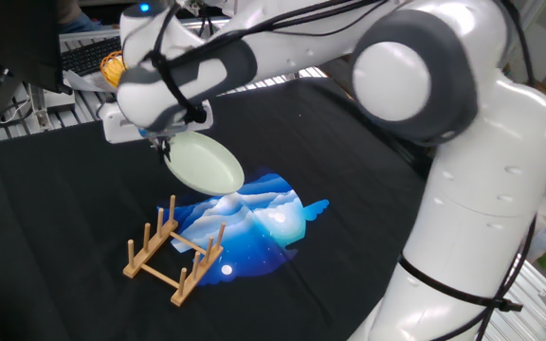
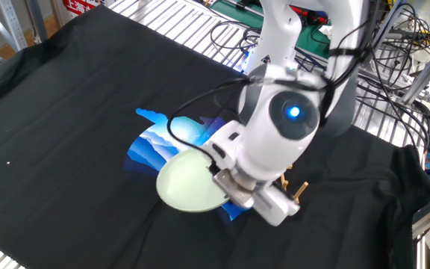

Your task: Put the dish on the dish rack

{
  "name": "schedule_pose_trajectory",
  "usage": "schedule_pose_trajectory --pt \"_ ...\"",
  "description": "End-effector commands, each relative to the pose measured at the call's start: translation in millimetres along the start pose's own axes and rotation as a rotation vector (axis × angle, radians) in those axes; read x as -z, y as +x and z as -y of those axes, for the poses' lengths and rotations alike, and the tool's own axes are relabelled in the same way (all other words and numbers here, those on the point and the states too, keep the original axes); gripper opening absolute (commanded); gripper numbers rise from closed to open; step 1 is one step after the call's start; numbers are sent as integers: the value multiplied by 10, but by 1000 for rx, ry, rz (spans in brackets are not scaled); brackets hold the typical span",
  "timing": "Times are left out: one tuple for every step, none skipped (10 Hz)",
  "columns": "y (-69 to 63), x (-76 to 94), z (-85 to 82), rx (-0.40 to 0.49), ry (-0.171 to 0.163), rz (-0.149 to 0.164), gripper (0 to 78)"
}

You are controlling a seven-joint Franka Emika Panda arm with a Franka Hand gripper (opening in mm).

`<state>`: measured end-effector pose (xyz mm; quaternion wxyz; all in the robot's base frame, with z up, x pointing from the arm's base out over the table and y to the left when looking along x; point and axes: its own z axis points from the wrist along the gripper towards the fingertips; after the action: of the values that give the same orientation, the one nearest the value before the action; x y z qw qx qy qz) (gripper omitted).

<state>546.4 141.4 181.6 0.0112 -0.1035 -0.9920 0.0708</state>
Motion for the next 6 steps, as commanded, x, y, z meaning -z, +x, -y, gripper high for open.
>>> schedule_pose_trajectory --pt "279 401 -104 60 -62 -84 11" --pt "333 468 -113 80 -97 -100 11" --pt "417 544 -143 101 -130 -134 11" --pt "427 552 -146 105 -130 -138 11" --pt "564 668 -170 127 -166 -189 11" --pt "605 681 -146 134 -202 -206 11"
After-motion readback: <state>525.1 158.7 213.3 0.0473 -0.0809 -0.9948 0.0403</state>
